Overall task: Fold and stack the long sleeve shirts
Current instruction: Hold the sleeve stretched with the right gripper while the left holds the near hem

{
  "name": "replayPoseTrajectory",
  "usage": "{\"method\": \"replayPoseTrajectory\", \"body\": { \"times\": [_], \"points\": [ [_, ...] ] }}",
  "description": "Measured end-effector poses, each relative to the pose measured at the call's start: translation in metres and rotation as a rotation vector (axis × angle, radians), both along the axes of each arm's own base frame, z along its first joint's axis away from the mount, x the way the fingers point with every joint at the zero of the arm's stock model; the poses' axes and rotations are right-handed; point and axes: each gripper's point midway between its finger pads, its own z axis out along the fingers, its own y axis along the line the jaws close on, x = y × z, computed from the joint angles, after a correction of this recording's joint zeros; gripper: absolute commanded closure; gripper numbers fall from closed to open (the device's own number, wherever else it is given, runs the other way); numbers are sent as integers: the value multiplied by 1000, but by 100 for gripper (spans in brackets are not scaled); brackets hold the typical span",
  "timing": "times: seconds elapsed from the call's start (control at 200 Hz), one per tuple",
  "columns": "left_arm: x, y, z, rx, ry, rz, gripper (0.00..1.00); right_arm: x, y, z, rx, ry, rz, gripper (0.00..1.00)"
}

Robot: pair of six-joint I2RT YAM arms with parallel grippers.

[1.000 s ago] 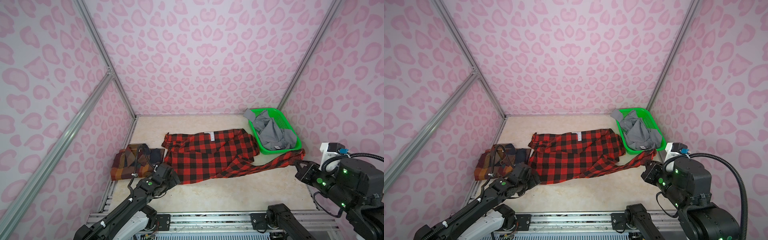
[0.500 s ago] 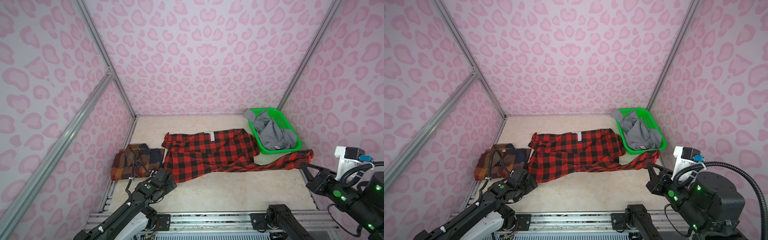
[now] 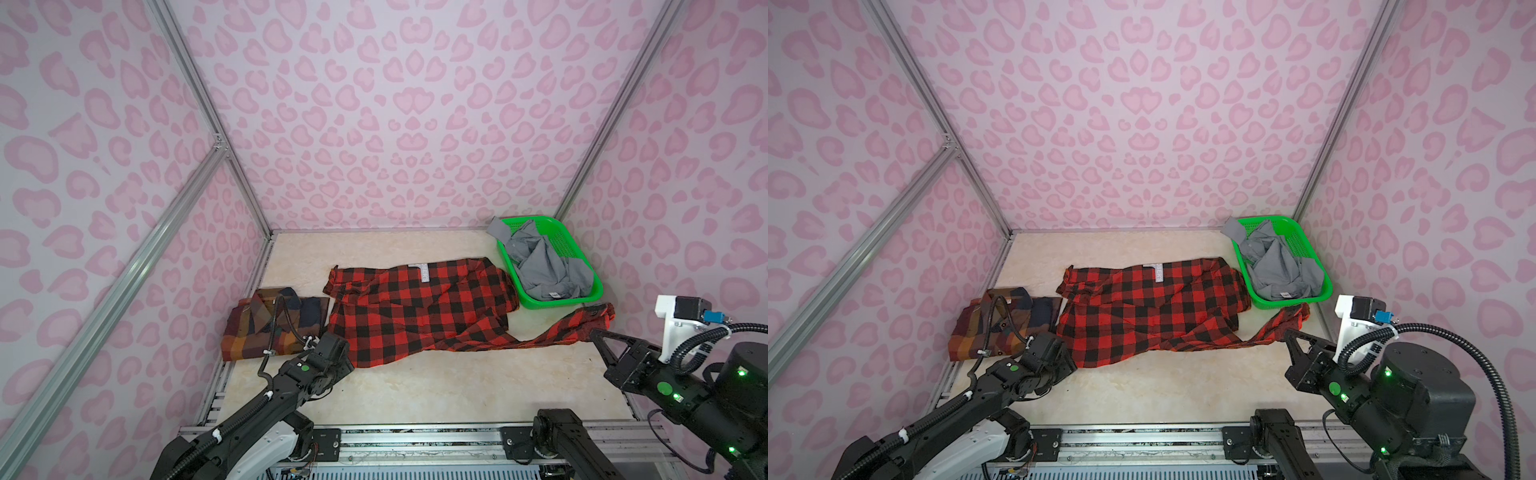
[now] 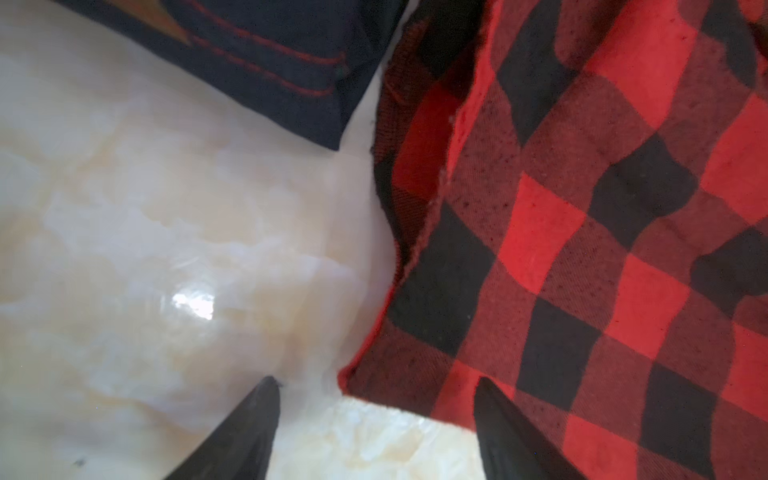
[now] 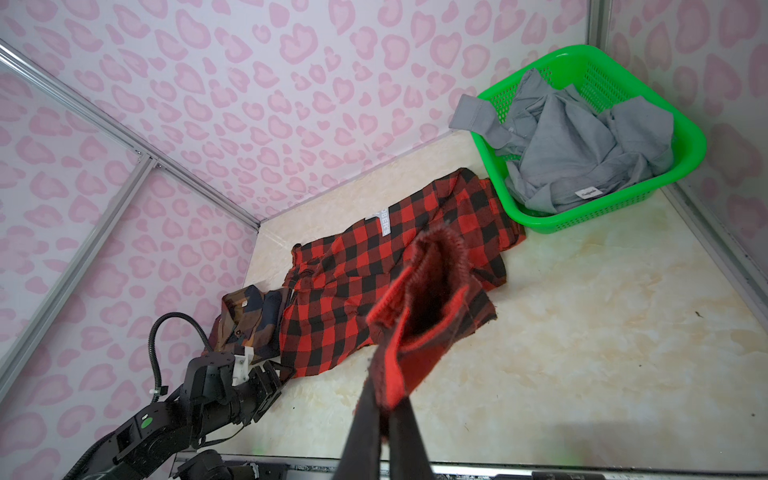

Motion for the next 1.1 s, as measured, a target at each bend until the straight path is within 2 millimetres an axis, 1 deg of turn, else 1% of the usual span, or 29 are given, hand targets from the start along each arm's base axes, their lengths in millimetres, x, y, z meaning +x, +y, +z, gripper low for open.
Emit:
{"method": "replayPoseTrajectory", "body": {
  "times": [0.07, 0.22, 0.25, 0.265, 0.305, 0.365, 0.385, 0.58, 0.645, 0.75, 0.905, 1.005, 1.1],
  "points": [
    [4, -1, -1, 10, 0, -7, 44, 0, 0, -1, -2, 3, 0, 100],
    [10, -1, -1, 31, -15, -13, 57, 0, 0, -1, -4, 3, 3, 100],
    [12, -1, 0, 32, -21, -12, 62, 0, 0, -2, -4, 4, 3, 100],
    [12, -1, 0, 34, -24, -11, 68, 0, 0, -2, -5, 4, 4, 100],
    [14, 0, 1, 39, -31, -11, 76, 0, 0, -2, -5, 4, 5, 100],
    [17, 0, 3, 48, -40, -12, 92, 0, 1, -2, -6, 3, 9, 100],
    [19, 0, 4, 51, -42, -12, 95, 0, 1, -2, -6, 3, 11, 100],
    [30, 0, 18, 75, -83, -20, 96, -1, 1, 0, -15, -3, 25, 100],
    [33, -1, 28, 68, -110, -22, 96, -2, 1, 3, -18, -16, 30, 100],
    [33, -1, 51, 35, -170, -22, 97, -3, -2, 10, -27, -36, 18, 100],
    [21, 3, 81, -18, -224, -14, 97, -2, -2, 23, -31, -68, 16, 100],
    [10, 7, 88, -25, -212, -11, 97, -2, -2, 33, -33, -92, 16, 100],
    [0, 12, 90, -18, -181, -12, 98, 1, -3, 38, -38, -101, 17, 100]
  ]
}}
